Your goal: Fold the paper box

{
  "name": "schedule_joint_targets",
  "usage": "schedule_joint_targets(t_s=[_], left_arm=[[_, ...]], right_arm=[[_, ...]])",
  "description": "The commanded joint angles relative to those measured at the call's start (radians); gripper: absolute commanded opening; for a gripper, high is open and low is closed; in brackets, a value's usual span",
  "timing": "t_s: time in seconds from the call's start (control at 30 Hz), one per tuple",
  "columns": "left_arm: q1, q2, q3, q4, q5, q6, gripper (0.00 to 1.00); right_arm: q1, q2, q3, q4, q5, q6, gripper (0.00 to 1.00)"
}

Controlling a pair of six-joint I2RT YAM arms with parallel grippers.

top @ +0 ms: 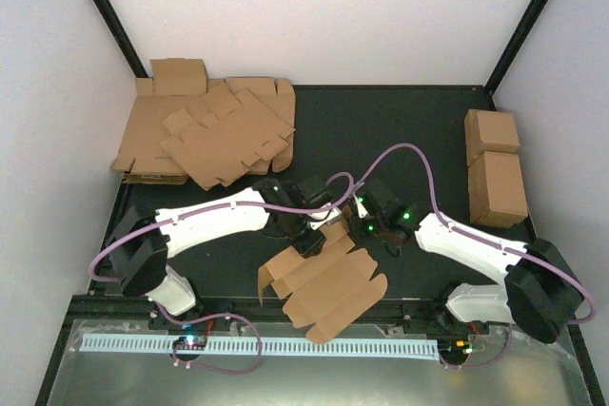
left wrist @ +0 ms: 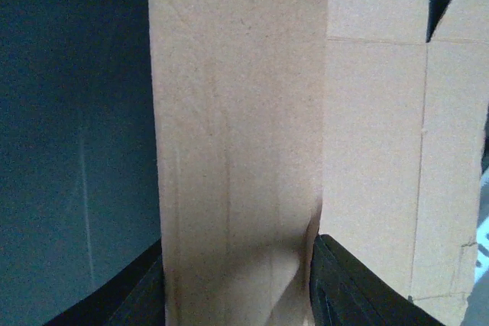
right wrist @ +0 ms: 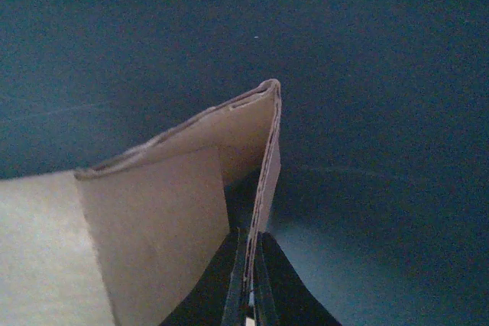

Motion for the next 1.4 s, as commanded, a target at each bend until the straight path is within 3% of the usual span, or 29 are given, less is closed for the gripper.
schedule_joint_targets(t_s=[0.0, 0.27, 0.57, 0.7, 0.77, 1.2, 1.37], left_arm=[[0.000, -0.037, 0.029, 0.129, 0.041, -0.018, 0.45], [0.001, -0.048, 0.001, 0.148, 0.018, -0.036, 0.45], [0.012, -0.039, 0.009, 0.099, -0.070, -0.056, 0.46], [0.012, -0.046, 0.000, 0.088, -0.059, -0.042, 0.65], [0.012, -0.046, -0.011, 0.083, -0.051, -0.028, 0.69], [0.000, -0.073, -0.069, 0.084, -0.036, 0.078, 0.73], [0.000, -0.073, -0.059, 0.071, -0.052, 0.089, 0.63]], right_arm=[[0.026, -0.015, -0.026, 0.092, -0.163, 0.048, 0.06], [0.026, -0.038, -0.037, 0.134, -0.247, 0.107, 0.06], [0.025, -0.094, -0.023, -0.033, -0.113, 0.056, 0.05], [0.025, -0.104, -0.024, -0.030, -0.096, 0.041, 0.04], [0.025, -0.105, -0.022, -0.022, -0.091, 0.034, 0.03], [0.025, -0.126, -0.030, 0.001, -0.072, 0.001, 0.02], [0.027, -0.132, -0.030, 0.008, -0.069, -0.009, 0.02]])
